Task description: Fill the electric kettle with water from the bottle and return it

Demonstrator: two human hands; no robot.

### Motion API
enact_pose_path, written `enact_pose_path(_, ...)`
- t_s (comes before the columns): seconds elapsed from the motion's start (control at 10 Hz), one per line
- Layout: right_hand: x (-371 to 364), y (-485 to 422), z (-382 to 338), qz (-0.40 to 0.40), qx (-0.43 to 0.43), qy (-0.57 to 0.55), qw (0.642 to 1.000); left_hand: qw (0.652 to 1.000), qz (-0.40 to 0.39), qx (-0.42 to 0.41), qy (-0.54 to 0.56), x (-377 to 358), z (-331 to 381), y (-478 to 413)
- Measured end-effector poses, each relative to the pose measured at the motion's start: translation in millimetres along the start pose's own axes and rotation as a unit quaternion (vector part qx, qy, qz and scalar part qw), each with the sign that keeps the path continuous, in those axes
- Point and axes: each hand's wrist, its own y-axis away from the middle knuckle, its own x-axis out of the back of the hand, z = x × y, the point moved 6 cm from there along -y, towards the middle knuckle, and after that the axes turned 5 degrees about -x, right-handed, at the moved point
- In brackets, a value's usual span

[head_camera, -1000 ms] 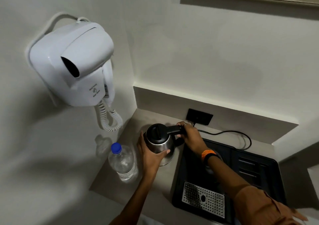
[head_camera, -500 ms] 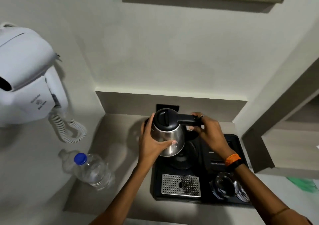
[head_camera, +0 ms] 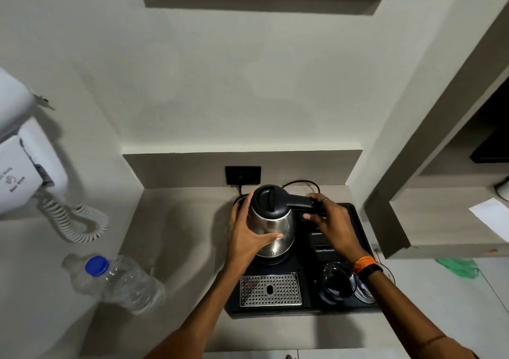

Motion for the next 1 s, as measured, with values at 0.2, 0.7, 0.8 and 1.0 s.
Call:
enact_pose_path(0.2,-3.0,0.3,4.9,-0.039,-0.005,0.014,0.999,1.000,0.005,0.003,-0.007,-0.1,-4.0,10.1)
enact_pose_path(0.7,-24.9,-0.4,14.9,-0.052,-0.153,-0.317,0.935,0.998,0.021,-0.004,0.051,4.8,-5.4,21.4)
enact_pose_path(0.8,-27.7,-1.9,15.4,-0.060,-0.155,-0.341,0.925,0.994,0.081,-0.014,0.070,23.3,-3.0,22.3)
enact_pose_path(1.0,-22.3,-13.1,2.9,-0.091,-0.145,-0.299,0.939,0.976,0.190,-0.106,0.027,66.0,30.2,8.0)
